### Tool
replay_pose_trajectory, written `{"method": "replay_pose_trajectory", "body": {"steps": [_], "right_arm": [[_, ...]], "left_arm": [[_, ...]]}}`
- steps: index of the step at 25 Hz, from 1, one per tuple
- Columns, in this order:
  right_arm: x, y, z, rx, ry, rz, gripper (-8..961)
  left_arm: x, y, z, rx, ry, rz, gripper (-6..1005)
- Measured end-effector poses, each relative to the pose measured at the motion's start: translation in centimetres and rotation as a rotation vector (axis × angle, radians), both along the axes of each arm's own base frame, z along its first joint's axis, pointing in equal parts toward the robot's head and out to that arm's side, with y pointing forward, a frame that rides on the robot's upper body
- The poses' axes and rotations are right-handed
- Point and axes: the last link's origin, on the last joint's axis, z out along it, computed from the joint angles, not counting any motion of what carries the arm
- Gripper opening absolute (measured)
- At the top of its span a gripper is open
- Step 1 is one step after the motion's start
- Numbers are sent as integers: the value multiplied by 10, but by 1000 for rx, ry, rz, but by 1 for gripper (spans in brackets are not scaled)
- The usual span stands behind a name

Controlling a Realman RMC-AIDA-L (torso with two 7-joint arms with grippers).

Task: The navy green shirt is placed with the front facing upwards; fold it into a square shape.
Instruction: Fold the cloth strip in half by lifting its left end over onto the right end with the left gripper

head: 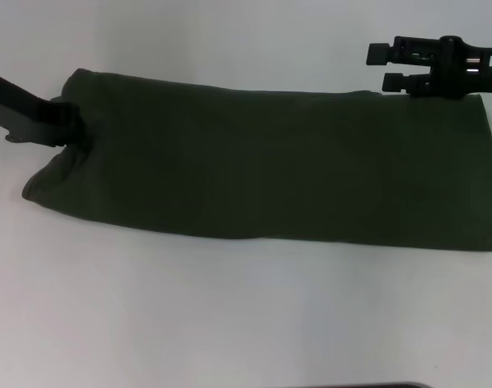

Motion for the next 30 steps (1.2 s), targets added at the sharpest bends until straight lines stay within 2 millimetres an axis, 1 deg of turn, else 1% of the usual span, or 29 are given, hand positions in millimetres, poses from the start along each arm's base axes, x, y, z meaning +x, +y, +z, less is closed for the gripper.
{"method": "replay_pose_trajectory", "body": {"steps": [4, 9, 14, 17, 20, 25, 30], "right_arm": [[4, 1, 11, -9, -24, -7, 940], [13, 5, 40, -5, -79, -30, 941], [20, 8, 62, 6, -132, -67, 941], [25, 5, 67, -33, -215, -94, 941], [27, 0, 68, -91, -274, -84, 940], [18, -9, 70, -179, -301, -28, 940], [14, -8, 76, -175, -304, -15, 941]], "left_arm": [[0, -3, 6, -16, -19, 8, 89], [8, -5, 15, -31, -104, -10, 90], [10, -7, 18, -41, -126, -9, 90], [10, -8, 18, -51, -130, -9, 90], [11, -9, 18, -62, -134, -8, 90], [12, -9, 19, -69, -136, -10, 89], [17, -10, 22, -82, -152, -15, 89]]}}
